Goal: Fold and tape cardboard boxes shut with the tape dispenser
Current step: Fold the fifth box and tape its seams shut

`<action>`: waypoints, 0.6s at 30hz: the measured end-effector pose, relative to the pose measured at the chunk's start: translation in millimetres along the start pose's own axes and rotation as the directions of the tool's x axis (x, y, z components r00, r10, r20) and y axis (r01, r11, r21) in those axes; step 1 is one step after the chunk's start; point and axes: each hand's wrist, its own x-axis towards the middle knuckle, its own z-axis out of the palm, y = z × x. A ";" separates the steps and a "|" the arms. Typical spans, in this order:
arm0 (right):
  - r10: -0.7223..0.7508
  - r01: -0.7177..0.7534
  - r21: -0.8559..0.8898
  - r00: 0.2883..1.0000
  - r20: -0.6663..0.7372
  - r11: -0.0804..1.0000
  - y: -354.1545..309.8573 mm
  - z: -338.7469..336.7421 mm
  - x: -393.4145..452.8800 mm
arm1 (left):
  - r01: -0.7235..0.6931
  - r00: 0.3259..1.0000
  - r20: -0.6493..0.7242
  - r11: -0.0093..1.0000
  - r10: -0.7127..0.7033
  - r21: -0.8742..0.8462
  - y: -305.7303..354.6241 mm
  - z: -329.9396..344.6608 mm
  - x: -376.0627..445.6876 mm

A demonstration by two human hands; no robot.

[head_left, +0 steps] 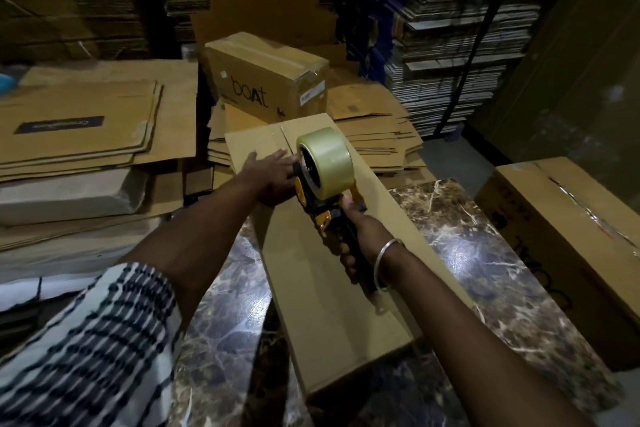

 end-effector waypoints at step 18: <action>-0.007 0.008 0.030 1.000 -0.023 1.000 55.9 -25.1 -62.3 | -0.127 0.962 -0.260 0.980 0.084 -0.151 54.4 21.5 -27.7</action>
